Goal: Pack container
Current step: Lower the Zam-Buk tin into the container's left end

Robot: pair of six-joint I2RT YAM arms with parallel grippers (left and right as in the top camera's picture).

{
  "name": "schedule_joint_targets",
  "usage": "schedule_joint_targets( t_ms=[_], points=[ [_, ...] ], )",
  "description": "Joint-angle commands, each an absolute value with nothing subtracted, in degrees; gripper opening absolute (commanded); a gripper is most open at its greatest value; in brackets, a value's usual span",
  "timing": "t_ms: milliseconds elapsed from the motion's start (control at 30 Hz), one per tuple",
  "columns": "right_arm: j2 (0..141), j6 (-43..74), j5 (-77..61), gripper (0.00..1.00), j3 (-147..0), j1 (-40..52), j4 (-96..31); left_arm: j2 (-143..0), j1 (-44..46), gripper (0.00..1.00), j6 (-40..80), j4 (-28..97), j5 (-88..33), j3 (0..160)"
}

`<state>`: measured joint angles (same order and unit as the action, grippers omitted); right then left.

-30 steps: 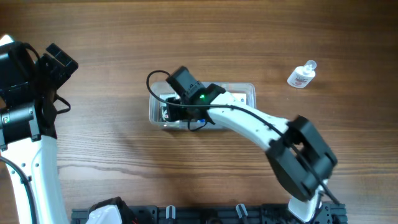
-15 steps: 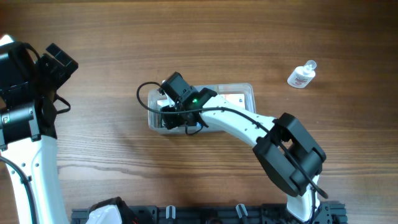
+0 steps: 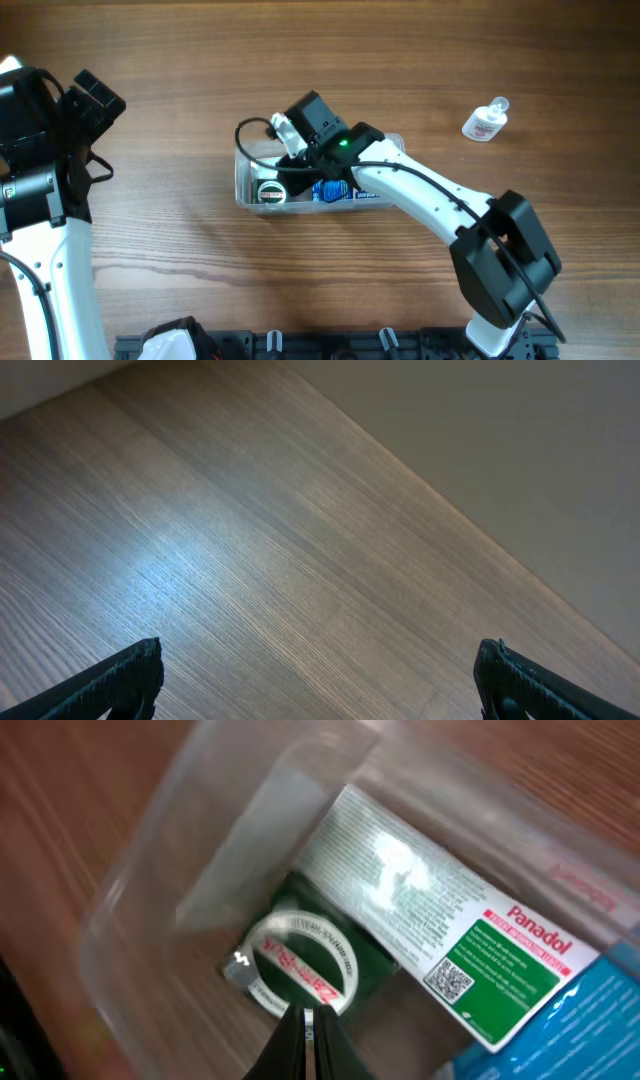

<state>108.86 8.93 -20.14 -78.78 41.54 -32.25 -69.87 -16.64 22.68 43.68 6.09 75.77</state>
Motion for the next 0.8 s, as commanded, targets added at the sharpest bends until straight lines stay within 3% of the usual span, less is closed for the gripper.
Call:
schedule_joint_targets(
  t_ms=[0, 133, 300, 533, 767],
  points=[
    [108.4, -22.6, -21.1, 0.04, -78.5, 41.9, -35.3, -70.1, -17.1, 1.00, 23.2, 43.6, 5.8, 75.8],
    [108.4, -40.2, -21.1, 0.04, -78.5, 41.9, -35.1, -70.1, -17.1, 1.00, 23.2, 43.6, 5.8, 75.8],
    [108.4, -49.6, -22.6, 0.04, -78.5, 43.3, -34.1, -70.1, -17.1, 1.00, 23.2, 43.6, 5.8, 75.8],
    [108.6, -50.8, -22.5, 0.04, -78.5, 50.4, -30.2, -70.1, -17.1, 1.00, 23.2, 43.6, 5.8, 75.8],
    [111.5, -52.3, -20.0, 0.04, -78.5, 51.1, -29.4, -70.1, -17.1, 1.00, 23.2, 43.6, 5.8, 75.8]
  ],
)
